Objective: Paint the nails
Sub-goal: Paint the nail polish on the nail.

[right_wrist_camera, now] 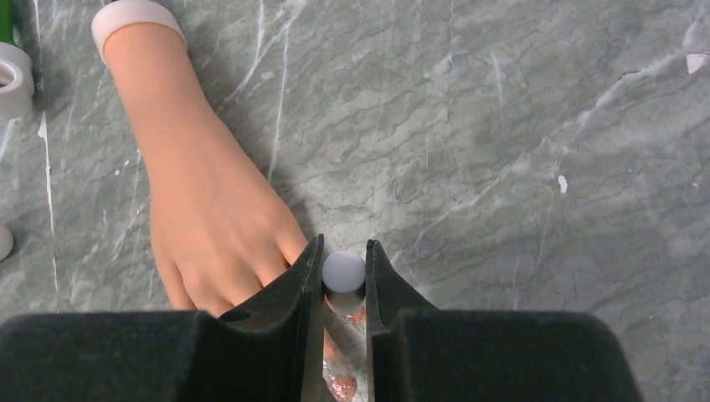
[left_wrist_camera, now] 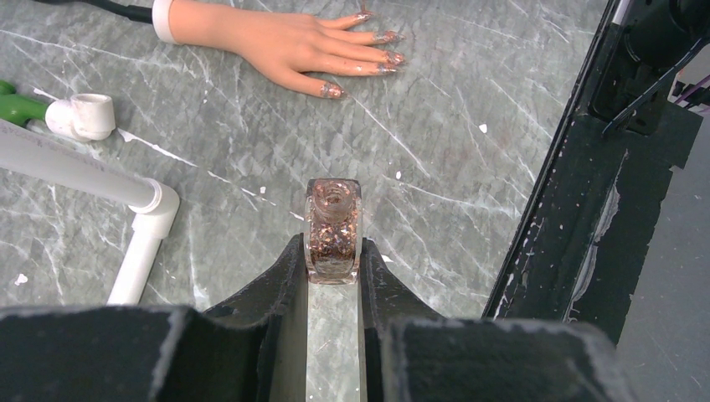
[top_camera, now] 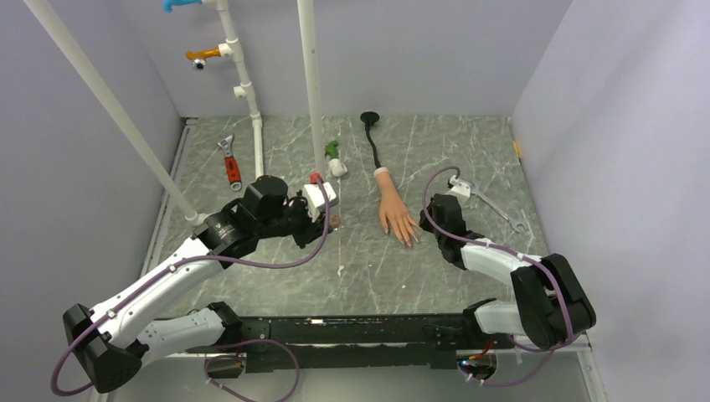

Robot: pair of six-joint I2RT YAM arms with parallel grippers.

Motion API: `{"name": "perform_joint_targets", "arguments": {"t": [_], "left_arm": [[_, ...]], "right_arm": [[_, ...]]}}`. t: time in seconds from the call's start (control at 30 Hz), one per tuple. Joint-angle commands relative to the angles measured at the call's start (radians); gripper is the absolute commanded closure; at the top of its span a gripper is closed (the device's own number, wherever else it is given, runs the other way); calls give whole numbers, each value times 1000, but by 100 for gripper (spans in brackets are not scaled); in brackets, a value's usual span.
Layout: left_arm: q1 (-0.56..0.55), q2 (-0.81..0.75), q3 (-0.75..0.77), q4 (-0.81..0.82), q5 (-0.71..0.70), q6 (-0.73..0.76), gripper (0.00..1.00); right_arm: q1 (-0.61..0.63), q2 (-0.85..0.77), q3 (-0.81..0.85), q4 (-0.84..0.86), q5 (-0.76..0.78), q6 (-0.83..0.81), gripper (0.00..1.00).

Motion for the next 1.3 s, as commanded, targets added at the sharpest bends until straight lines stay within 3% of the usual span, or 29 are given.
{"name": "perform_joint_targets", "arguments": {"t": [0.0, 0.6, 1.27], "left_arm": [[-6, -27, 50, 17, -6, 15, 100], [-6, -27, 49, 16, -5, 15, 100], [-7, -53, 48, 19, -3, 15, 100]], "right_arm": [[-4, -7, 8, 32, 11, 3, 100], [-5, -80, -77, 7, 27, 8, 100], [-4, -141, -43, -54, 55, -10, 100]]}}
